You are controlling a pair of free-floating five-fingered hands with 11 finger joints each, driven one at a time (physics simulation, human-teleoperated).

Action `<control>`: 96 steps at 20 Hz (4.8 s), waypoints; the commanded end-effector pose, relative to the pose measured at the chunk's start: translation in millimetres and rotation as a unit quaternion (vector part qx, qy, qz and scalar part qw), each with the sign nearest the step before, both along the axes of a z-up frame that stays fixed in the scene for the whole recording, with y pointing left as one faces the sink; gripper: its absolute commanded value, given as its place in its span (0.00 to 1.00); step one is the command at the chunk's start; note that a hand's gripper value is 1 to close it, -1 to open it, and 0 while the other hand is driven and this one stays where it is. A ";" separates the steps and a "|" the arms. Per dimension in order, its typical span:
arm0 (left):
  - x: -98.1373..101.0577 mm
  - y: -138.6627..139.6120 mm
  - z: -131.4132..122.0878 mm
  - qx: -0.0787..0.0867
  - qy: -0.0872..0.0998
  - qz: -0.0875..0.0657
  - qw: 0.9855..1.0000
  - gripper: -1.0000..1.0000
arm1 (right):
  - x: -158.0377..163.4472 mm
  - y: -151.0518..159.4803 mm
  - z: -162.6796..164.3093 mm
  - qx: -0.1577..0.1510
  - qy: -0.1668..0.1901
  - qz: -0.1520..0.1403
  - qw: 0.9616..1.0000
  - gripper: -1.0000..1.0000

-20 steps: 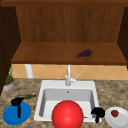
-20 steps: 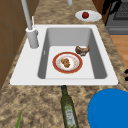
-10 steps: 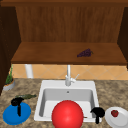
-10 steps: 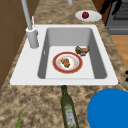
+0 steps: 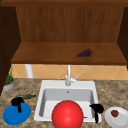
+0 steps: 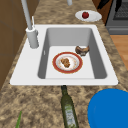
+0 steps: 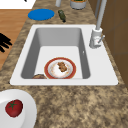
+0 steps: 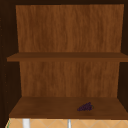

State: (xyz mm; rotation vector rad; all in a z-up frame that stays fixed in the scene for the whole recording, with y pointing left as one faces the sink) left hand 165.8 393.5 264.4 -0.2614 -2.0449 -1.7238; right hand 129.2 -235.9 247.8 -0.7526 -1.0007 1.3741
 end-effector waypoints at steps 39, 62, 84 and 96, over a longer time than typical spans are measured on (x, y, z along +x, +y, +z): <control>0.5 -0.3 -0.5 -0.001 -0.006 0.005 1.000 0.50 | -112.6 40.7 304.8 -0.006 -0.046 -0.010 0.999 0.00; 0.5 -0.3 -0.5 -0.001 -0.006 0.005 1.000 0.50 | -109.1 71.7 491.1 -0.023 -0.042 -0.015 0.999 0.00; 0.5 -0.3 -0.5 -0.001 -0.006 0.005 1.000 0.50 | 61.2 98.8 565.9 -0.052 -0.022 -0.003 0.998 0.00; 0.5 -0.3 -0.5 -0.001 -0.006 0.005 1.000 0.50 | 150.2 101.1 514.5 -0.043 0.034 -0.001 0.998 0.00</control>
